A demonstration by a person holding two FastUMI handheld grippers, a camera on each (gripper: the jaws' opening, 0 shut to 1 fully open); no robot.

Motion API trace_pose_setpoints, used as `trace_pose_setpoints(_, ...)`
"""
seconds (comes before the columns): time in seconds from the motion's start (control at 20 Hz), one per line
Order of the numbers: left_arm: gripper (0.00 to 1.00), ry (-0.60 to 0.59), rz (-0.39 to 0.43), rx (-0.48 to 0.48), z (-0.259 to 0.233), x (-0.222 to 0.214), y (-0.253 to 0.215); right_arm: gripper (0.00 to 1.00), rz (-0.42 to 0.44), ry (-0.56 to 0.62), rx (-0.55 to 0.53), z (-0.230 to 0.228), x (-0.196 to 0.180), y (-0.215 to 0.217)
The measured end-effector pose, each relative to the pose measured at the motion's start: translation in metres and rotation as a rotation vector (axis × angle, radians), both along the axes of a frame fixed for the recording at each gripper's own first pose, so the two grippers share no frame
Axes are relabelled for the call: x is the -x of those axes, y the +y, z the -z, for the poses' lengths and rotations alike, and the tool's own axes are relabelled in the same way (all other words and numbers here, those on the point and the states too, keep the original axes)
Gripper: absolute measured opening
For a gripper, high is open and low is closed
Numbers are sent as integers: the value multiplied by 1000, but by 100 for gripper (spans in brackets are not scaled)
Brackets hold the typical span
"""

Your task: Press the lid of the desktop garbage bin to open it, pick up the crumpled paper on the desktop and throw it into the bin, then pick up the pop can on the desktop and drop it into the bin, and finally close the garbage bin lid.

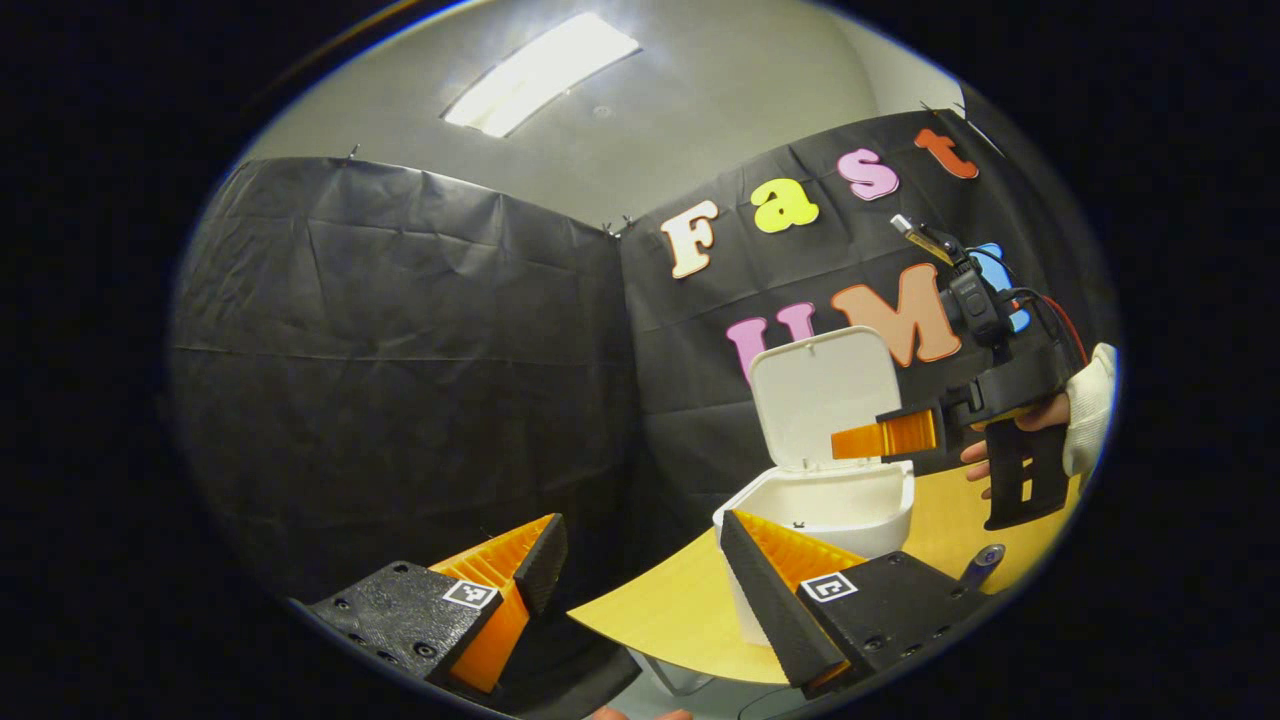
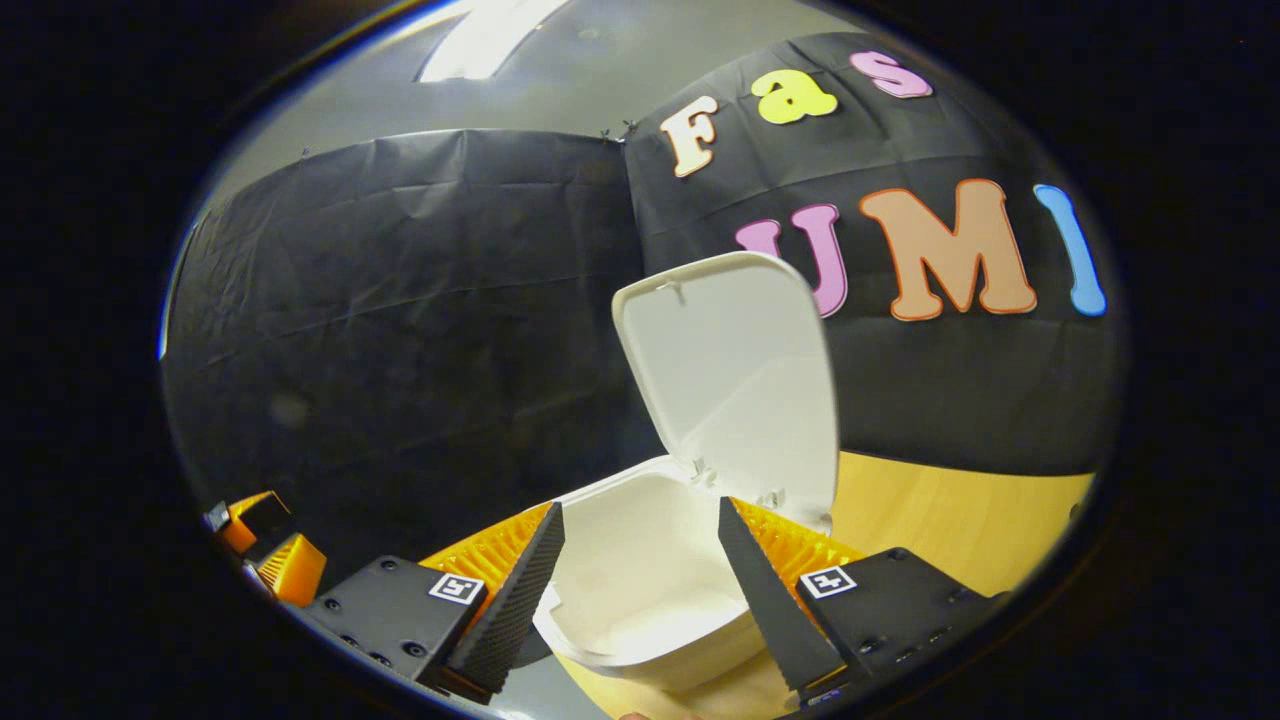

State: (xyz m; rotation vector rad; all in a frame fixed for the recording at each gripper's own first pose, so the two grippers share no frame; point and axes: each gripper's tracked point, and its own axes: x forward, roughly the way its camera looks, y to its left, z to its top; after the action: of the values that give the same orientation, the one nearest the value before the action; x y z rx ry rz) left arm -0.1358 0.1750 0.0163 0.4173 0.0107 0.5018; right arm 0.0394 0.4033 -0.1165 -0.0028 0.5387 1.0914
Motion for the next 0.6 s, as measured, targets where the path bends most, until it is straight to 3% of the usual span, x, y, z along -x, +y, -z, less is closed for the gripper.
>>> trace_pose_setpoints(0.15, 94, 6, 132, 21, 3, -27, -42, 95, 128, -45, -1, -17, -36, -53)
trace_pose_setpoints(0.2, 94, 4, 185, 26, 3, -38, -59, 99, 178, -61, -1, -23, -46, -76)
trace_pose_setpoints(0.35, 93, 13, 352, 45, 14, -71, -112, 94, 368, -122, 17, -33, -79, -156)
trace_pose_setpoints(0.4, 93, 21, 405, 59, 20, -81, -128, 98, 427, -145, 33, -35, -84, -184)
trace_pose_setpoints(0.6, 94, 87, 596, 135, 62, -113, -192, 98, 642, -169, 85, -35, -87, -283)
